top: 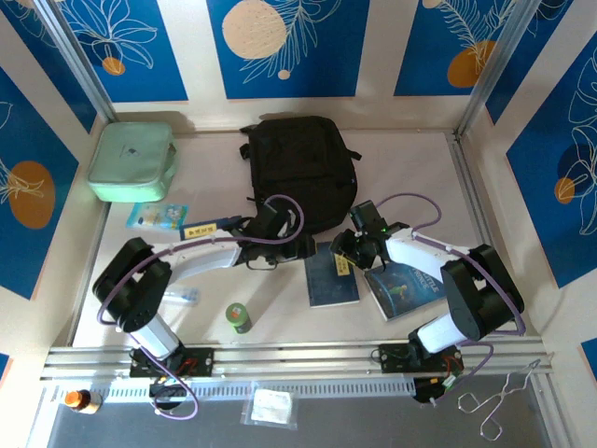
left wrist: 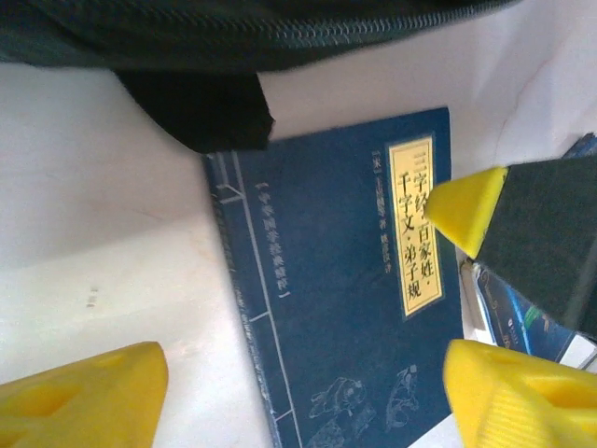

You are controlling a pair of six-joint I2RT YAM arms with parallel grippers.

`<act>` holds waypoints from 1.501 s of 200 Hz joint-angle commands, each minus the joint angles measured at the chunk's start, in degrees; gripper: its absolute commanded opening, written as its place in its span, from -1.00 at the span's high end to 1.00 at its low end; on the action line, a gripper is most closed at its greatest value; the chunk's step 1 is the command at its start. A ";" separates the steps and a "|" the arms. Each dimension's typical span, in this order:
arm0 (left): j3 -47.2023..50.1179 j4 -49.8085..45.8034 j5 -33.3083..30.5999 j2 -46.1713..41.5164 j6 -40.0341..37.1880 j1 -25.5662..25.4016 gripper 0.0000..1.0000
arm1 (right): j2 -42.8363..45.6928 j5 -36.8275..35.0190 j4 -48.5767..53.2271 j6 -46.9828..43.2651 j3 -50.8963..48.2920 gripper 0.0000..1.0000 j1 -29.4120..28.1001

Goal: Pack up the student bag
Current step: Move the book to the center of the table, then pick up the book at the center of the table.

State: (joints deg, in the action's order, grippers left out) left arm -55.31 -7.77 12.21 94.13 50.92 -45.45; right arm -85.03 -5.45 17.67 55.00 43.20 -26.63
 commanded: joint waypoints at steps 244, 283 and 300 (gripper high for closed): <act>5.23 15.97 -2.14 8.40 14.88 -2.89 0.18 | -6.46 1.03 14.10 -3.79 5.98 0.55 1.54; 3.26 16.38 0.24 9.78 12.73 -2.80 0.33 | -6.32 2.82 13.27 -4.77 5.99 0.57 1.84; 2.30 16.41 1.14 9.31 11.42 -2.80 0.33 | -6.41 3.78 12.57 -5.25 5.97 0.56 1.91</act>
State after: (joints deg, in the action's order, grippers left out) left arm -50.26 5.54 10.41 101.82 64.16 -47.81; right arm -91.72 -4.84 30.26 49.89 50.39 -24.97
